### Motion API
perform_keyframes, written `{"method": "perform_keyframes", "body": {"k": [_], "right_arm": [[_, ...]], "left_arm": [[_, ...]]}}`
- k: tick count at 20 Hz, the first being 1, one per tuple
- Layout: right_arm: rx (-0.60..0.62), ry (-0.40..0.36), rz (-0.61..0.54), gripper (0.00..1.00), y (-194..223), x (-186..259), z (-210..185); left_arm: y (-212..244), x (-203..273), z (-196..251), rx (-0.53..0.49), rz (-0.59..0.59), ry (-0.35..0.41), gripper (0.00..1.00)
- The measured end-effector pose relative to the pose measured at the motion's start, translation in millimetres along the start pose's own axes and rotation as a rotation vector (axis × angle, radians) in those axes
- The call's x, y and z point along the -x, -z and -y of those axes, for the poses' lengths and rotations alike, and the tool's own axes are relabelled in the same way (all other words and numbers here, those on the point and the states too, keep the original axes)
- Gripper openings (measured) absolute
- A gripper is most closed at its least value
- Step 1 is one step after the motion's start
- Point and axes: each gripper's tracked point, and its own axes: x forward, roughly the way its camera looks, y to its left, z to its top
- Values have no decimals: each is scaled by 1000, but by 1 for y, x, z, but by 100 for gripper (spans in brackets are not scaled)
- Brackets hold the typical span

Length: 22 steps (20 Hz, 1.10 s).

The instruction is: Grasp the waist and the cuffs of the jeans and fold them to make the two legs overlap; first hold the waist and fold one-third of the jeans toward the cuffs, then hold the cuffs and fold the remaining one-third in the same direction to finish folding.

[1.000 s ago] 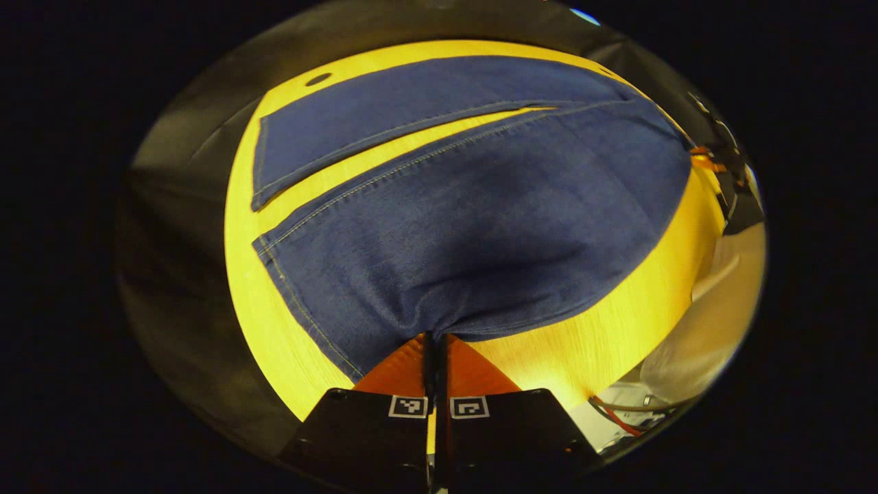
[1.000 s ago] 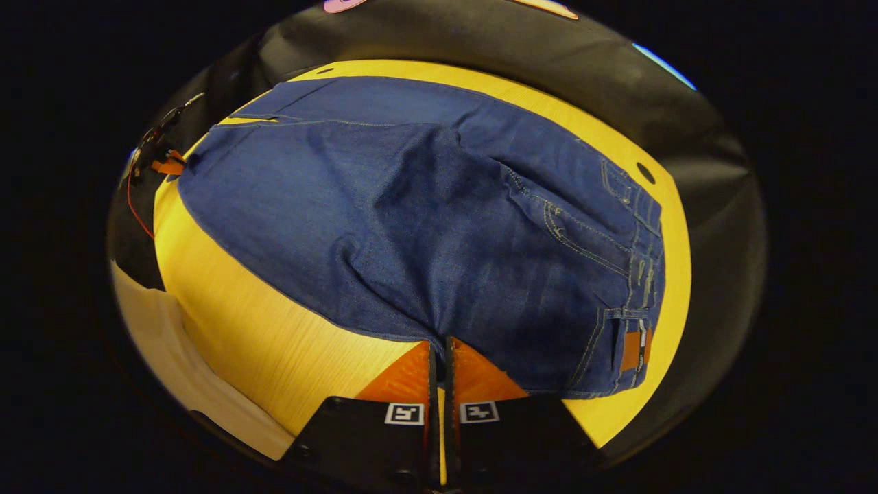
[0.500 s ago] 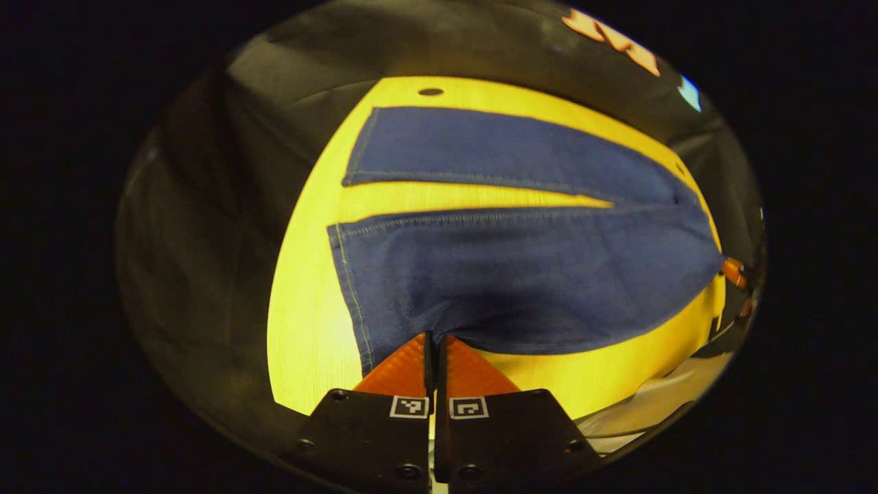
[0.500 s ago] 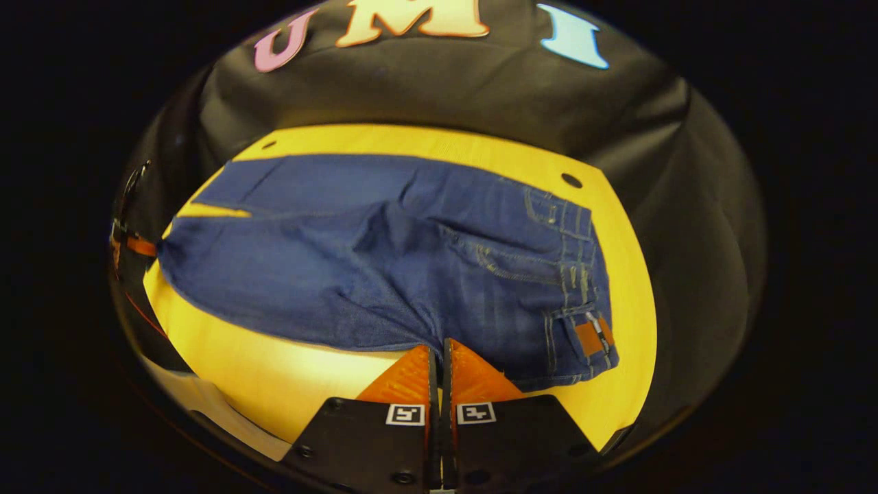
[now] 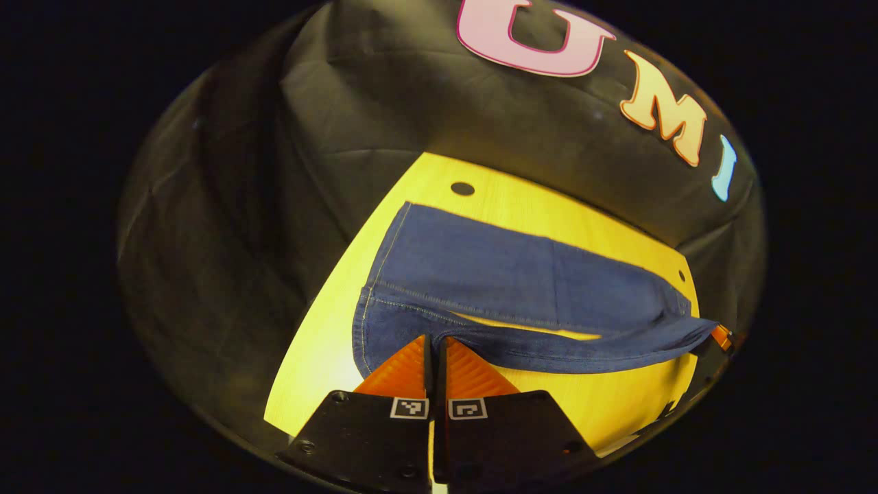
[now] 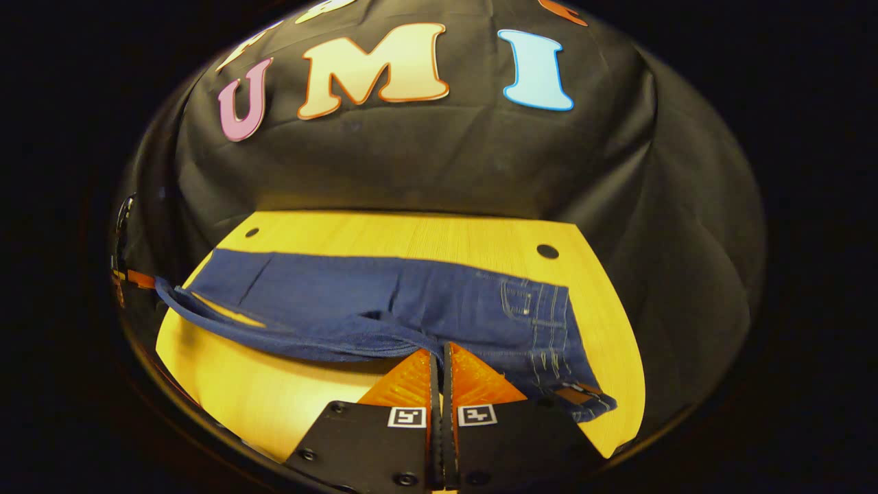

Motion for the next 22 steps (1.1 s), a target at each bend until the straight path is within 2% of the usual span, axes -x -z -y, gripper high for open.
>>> {"method": "perform_keyframes", "body": {"k": [1,4,9,11,15,19,22], "right_arm": [[2,5,18,2,-10,-8,1],[31,15,43,0,-42,-47,-5],[62,18,42,3,-66,-130,-17],[61,17,24,2,-62,-167,-18],[40,-4,-49,0,-33,-226,-19],[-28,-37,-76,3,-18,-255,-21],[-48,-67,-77,3,-19,-253,-18]], "left_arm": [[-12,-8,3,19,16,-7,0],[-44,-35,6,86,89,-47,0],[-95,-108,11,157,159,-118,0],[-104,-142,14,148,165,-137,0],[-87,-205,12,76,108,-197,0],[-87,-221,18,62,102,-225,0],[-87,-219,15,59,109,-223,0]]}}
